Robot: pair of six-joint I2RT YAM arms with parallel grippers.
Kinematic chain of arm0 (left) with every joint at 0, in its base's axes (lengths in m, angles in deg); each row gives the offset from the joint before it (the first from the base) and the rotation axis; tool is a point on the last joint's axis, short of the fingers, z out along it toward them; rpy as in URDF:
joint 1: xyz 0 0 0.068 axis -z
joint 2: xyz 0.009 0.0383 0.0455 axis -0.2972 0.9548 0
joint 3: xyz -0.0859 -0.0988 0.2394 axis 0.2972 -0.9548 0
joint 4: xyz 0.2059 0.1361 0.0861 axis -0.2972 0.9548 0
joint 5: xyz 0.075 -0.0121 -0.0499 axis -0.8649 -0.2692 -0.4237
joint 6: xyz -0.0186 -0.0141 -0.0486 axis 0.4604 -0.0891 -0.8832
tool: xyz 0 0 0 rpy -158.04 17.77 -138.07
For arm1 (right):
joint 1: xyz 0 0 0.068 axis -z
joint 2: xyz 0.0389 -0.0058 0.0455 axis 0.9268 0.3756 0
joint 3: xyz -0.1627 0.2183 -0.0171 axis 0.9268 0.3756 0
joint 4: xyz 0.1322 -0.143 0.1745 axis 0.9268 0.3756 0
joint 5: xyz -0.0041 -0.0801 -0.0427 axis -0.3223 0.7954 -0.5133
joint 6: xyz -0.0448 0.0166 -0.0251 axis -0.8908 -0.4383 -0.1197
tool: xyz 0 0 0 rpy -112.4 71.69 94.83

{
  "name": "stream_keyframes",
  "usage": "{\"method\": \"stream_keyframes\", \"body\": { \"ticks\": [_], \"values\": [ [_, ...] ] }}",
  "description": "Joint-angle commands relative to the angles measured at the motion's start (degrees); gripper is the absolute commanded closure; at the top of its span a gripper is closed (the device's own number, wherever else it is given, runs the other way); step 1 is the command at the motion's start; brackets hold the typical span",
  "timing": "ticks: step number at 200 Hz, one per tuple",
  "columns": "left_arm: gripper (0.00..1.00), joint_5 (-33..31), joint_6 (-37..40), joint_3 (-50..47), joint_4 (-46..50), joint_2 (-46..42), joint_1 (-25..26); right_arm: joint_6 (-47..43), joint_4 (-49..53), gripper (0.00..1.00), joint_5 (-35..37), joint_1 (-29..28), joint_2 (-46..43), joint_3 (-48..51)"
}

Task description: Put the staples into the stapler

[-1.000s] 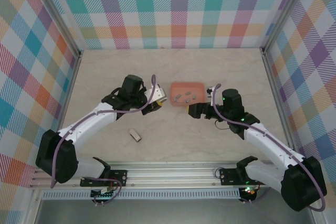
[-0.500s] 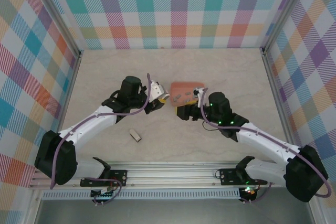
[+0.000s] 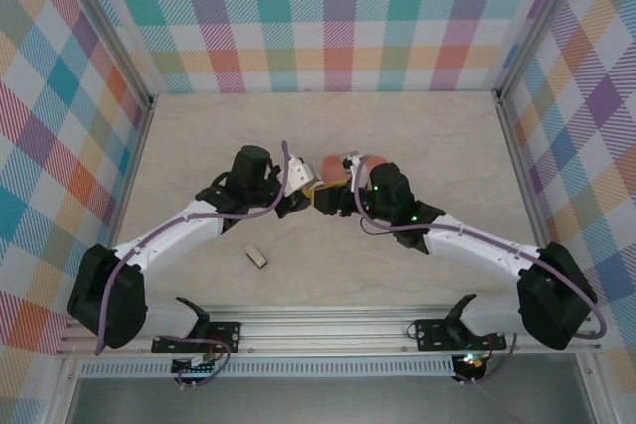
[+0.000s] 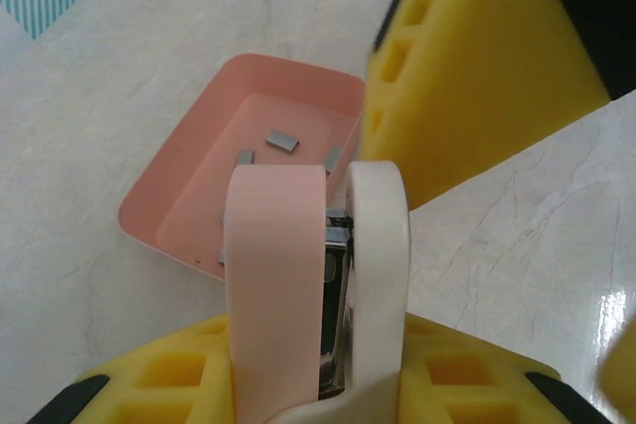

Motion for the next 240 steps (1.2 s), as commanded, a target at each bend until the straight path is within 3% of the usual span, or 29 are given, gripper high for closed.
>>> {"method": "stream_keyframes", "body": {
  "ticks": [1,116,178,192,225,240],
  "values": [
    [0.76,1.3,-0.2,1.8,-0.8,0.3,0.4,-0.9,-3.3,0.44,1.3,-0.5,1.5,-2.1],
    [0.76,1.8,-0.2,2.0,-0.8,-0.4,0.5,-1.4,-6.2,0.74,0.2,-0.6,4.0,-2.1],
    [0.74,1.9,0.7,2.1,0.1,-0.8,0.6,-1.8,-5.9,0.81,0.3,-0.6,4.0,-1.9],
    [0.66,1.9,0.6,2.3,0.3,-0.8,0.6,-2.0,-6.1,0.82,0.7,-0.6,3.7,-1.8],
    [0.30,1.3,0.1,4.5,4.6,-0.6,0.6,-7.4,-5.5,0.83,2.4,-0.5,0.7,0.3],
    [0.24,0.9,-0.6,5.5,6.7,-0.7,0.6,-12.4,-3.5,0.83,2.2,-0.4,-1.5,1.2]
  ]
}}
